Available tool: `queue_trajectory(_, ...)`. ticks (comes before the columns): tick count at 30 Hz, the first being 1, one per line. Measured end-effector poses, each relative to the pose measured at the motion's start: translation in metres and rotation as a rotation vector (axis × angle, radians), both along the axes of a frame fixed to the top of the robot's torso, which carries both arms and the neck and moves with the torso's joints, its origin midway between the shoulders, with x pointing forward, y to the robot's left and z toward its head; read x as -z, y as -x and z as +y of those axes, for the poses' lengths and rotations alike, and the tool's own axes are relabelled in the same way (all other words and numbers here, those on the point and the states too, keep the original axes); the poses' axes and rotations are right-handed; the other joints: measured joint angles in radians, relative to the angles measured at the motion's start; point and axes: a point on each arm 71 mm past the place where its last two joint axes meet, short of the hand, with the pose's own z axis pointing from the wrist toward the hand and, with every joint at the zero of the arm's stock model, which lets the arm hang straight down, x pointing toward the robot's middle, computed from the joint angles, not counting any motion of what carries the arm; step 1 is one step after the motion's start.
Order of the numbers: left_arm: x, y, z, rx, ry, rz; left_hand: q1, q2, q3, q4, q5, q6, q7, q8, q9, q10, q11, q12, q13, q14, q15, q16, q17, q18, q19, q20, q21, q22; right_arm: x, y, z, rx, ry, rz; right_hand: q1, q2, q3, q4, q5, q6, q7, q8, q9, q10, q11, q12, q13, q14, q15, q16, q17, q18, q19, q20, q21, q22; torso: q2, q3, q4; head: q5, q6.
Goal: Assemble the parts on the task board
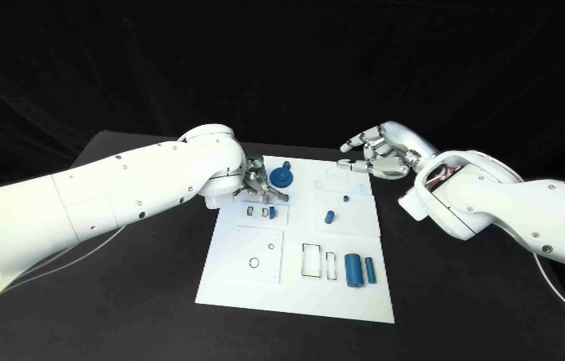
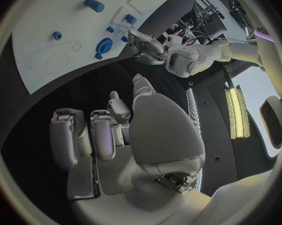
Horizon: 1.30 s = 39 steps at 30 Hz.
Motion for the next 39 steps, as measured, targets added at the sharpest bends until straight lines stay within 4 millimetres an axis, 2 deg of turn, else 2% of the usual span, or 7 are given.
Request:
queue_trajectory(16,0.005,-0.001,-0.002,0.026,-0.041,0.032,0.0,0.0,0.0,0.0,0.0,-0.007,0.0,0.008,0.014,0.0,0.0,0.0,0.0,0.0,0.0,0.0,0.0,0.0,0.0,0.0,0.004,0.002,0.001,-0.001,0.0,0.006,0.002,0.007,-0.005,0.005,0.0,0.0,0.012,0.0,0.0,0.0,0.0,0.0,0.0,0.0,-0.003,0.0,0.0,-0.004,0.0,0.0,0.0,0.0,-0.004,0.0,0.0,0.0005,0.0018,-0.004,-0.007)
queue_trajectory(39,0.011,0.0,-0.004,0.049,-0.065,0.066,0.021,0.021,0.006,-0.006,0.0,-0.017,-0.003,0.023,0.034,0.0,0.0,0.0,0.005,0.0,0.0,0.0,0.0,0.002,0.0,0.0,0.008,0.012,0.002,-0.002,0.001,0.008,0.006,0.015,-0.001,0.009,0.0,0.0,0.012,0.0,0.0,0.0,0.0,0.0,0.0,0.0,-0.004,0.0,0.0,-0.004,0.0,0.0,0.0,0.0,-0.004,0.0,0.0,0.001,0.0012,-0.004,-0.019)
